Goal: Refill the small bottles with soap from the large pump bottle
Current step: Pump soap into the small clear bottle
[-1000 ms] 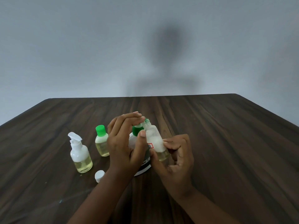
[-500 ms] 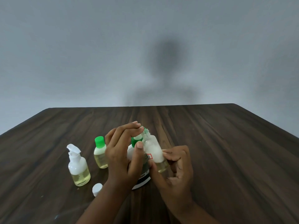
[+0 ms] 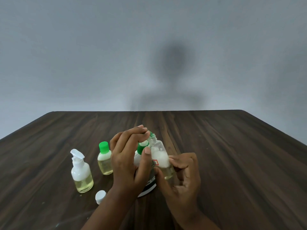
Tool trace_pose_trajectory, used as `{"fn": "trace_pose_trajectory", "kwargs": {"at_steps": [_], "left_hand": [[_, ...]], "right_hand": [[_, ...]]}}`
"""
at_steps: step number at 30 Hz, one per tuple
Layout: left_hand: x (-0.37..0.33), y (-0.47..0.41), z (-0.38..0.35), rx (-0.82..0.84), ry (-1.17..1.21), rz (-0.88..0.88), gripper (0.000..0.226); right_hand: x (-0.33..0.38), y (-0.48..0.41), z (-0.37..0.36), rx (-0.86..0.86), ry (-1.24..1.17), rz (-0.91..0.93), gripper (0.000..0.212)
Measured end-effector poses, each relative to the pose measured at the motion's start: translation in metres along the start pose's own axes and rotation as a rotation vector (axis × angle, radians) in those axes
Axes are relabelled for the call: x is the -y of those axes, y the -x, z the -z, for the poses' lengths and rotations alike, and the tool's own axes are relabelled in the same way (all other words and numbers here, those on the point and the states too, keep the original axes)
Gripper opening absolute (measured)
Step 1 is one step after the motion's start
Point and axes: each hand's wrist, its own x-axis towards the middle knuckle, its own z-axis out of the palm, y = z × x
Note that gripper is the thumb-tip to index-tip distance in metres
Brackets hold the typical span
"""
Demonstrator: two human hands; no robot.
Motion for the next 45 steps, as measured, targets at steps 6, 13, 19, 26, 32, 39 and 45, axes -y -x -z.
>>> {"fn": "trace_pose_trajectory", "kwargs": {"at_steps": [6, 13, 19, 26, 32, 39, 45], "left_hand": [[0.0025, 0.0023, 0.0015, 0.013, -0.005, 0.009, 0.028], [-0.0035, 0.0019, 0.0028, -0.01, 0.011, 0.013, 0.032], [-0.0007, 0.0002, 0.0017, 0.04, 0.011, -0.001, 0.029], [-0.001, 0.0041, 0.004, 0.073, -0.018, -0.037, 0.03], [-0.0001, -0.0041, 0.005, 0.066, -0.049, -0.064, 0.03], [0.0007, 0.0022, 0.0027, 0.063, -0.027, -0.041, 0.032], [-0.0028, 0.0009, 0.0036, 0.068, -0.025, -0.069, 0.032]], "right_hand": [[-0.0018, 0.007, 0.0034, 0.042, 0.021, -0.066, 0.03], [0.002, 0.0009, 0.0022, -0.001, -0.005, 0.0, 0.026], [-0.0019, 0.0026, 0.0034, 0.017, 0.016, -0.027, 0.028], [0.0016, 0.0032, 0.0039, 0.011, 0.012, -0.03, 0.028], [0.0007, 0.0016, 0.0029, 0.001, 0.02, -0.011, 0.03], [0.0, 0.0074, 0.0063, 0.036, 0.027, -0.053, 0.03], [0.0011, 0.0035, 0.0047, 0.013, 0.01, -0.038, 0.03]]}}
